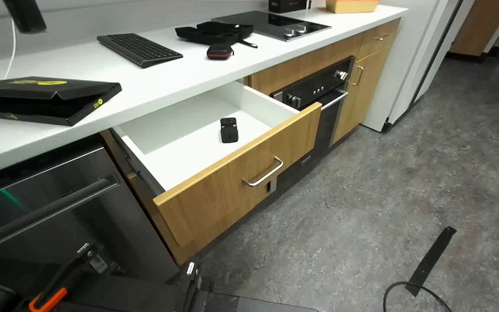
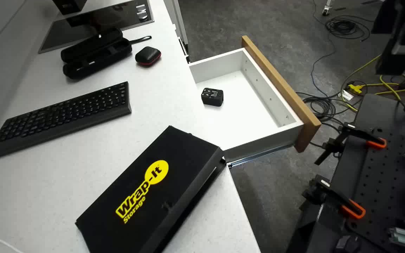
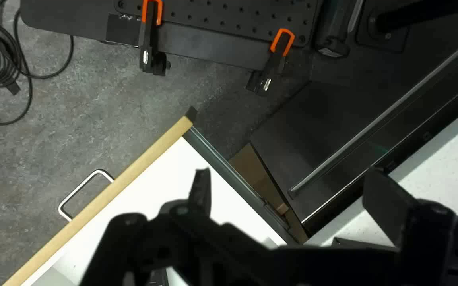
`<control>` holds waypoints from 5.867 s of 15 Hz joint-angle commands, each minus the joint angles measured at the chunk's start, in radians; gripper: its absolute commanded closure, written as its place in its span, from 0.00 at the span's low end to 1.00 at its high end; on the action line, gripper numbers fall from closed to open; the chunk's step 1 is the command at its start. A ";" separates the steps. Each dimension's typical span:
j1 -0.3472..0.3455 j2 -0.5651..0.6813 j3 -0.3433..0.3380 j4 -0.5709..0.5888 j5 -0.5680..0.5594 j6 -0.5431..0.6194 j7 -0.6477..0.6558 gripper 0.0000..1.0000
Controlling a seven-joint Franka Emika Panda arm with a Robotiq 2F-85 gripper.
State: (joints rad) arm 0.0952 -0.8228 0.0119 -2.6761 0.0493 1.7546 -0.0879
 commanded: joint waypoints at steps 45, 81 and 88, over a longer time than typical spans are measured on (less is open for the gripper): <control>-0.383 1.368 -0.297 0.541 -0.128 0.839 0.480 0.00; -0.222 1.682 -0.019 1.113 0.093 0.428 0.157 0.00; -0.220 1.682 -0.019 1.112 0.093 0.428 0.157 0.00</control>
